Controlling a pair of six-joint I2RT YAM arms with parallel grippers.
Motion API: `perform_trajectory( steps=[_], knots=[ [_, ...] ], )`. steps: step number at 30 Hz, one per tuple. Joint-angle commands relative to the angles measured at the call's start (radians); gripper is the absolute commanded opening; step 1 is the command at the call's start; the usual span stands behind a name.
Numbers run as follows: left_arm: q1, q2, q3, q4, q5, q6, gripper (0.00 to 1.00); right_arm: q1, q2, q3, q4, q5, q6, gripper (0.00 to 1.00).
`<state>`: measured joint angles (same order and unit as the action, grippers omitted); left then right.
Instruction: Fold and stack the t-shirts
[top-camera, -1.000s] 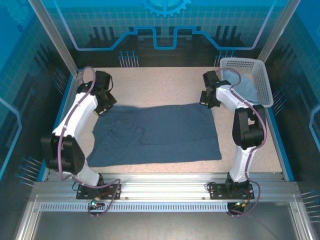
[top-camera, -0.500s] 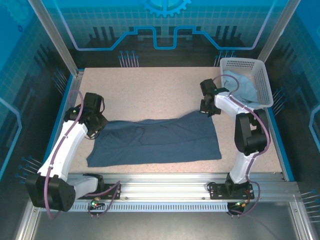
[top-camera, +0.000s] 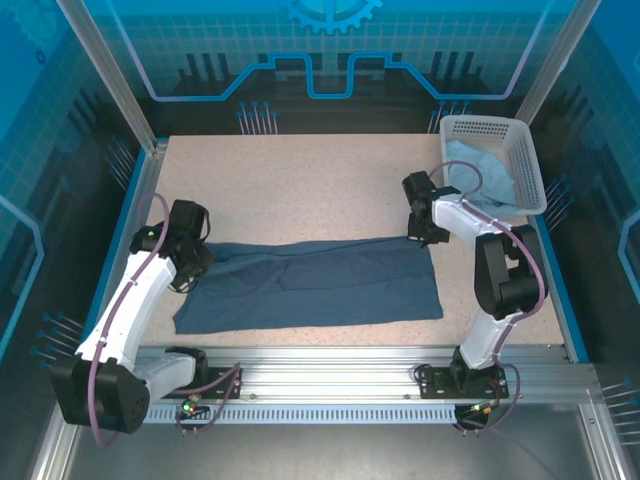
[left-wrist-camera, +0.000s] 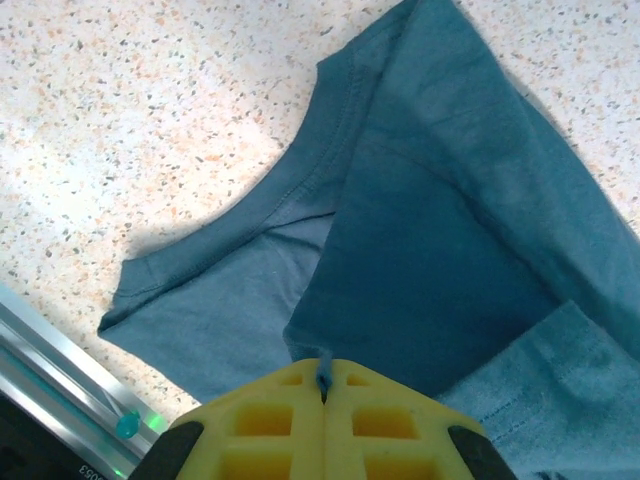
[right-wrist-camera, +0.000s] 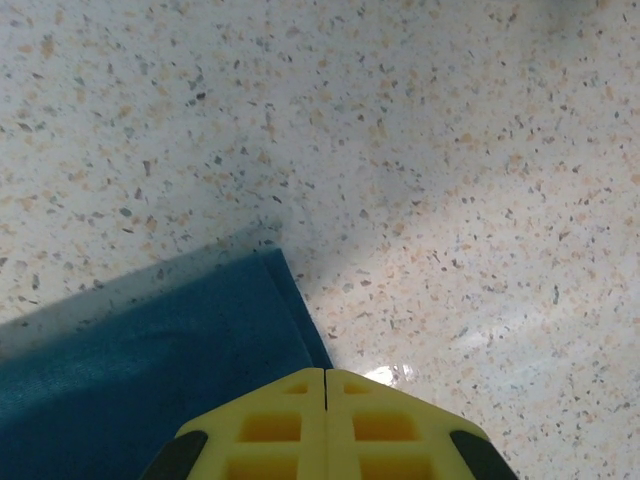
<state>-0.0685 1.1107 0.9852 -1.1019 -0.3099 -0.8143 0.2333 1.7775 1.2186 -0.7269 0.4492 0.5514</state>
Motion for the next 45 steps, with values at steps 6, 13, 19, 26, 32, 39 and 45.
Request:
perform_trajectory(
  steps=[6, 13, 19, 26, 32, 39, 45],
  knots=[
    [-0.038, -0.072, -0.053, -0.127, -0.040, -0.072, 0.00, 0.028, -0.107, -0.069, -0.054, 0.034, 0.033, 0.00],
    [-0.121, -0.082, -0.166, -0.132, -0.023, -0.199, 0.00, 0.045, -0.058, -0.120, -0.052, -0.004, 0.058, 0.00],
    [-0.137, -0.087, -0.221, -0.122, -0.041, -0.259, 0.00, 0.045, -0.023, -0.127, -0.074, 0.018, 0.070, 0.00],
    [-0.154, -0.122, -0.221, -0.164, -0.070, -0.300, 0.00, 0.045, -0.038, -0.108, -0.103, 0.051, 0.074, 0.00],
    [-0.163, -0.116, -0.232, -0.156, -0.054, -0.305, 0.00, 0.046, -0.057, -0.120, -0.086, 0.033, 0.064, 0.00],
    [-0.175, -0.116, -0.281, -0.136, -0.028, -0.363, 0.00, 0.050, -0.051, -0.152, -0.093, 0.021, 0.105, 0.02],
    [-0.180, -0.137, -0.278, -0.134, -0.015, -0.369, 0.00, 0.026, -0.136, -0.182, -0.118, 0.030, 0.159, 0.17]
  ],
)
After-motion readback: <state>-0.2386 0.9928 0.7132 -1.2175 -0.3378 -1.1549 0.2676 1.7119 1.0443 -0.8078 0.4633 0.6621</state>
